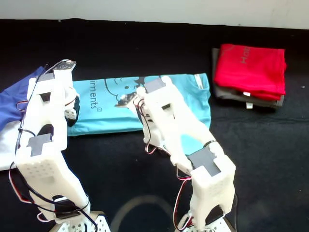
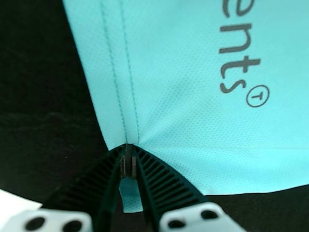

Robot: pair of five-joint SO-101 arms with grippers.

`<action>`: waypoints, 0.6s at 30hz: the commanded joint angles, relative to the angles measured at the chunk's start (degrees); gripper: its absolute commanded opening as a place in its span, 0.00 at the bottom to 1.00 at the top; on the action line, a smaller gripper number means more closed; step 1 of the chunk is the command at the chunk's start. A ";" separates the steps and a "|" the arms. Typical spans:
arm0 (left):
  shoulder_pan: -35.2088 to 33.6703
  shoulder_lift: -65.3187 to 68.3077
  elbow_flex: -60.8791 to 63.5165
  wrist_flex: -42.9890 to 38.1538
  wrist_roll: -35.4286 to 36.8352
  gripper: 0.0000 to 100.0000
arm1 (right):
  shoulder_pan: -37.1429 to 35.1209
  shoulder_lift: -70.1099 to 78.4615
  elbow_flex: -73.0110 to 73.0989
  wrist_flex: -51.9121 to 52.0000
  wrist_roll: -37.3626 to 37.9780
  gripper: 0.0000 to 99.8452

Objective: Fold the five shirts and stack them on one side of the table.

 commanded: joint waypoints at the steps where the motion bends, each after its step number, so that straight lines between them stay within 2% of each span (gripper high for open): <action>1: 0.75 0.57 0.04 -1.76 0.00 0.01 | 1.80 -3.03 3.56 -4.35 1.14 0.24; 7: 0.75 0.57 0.04 -1.76 0.00 0.01 | 1.80 -2.95 13.41 -14.11 1.14 0.24; 14: 0.75 0.57 0.04 -1.76 0.00 0.01 | 8.84 -2.86 21.93 -28.97 1.14 0.23; 18: 0.75 0.57 0.04 -1.76 0.00 0.01 | 10.95 -3.12 22.46 -29.93 1.14 0.13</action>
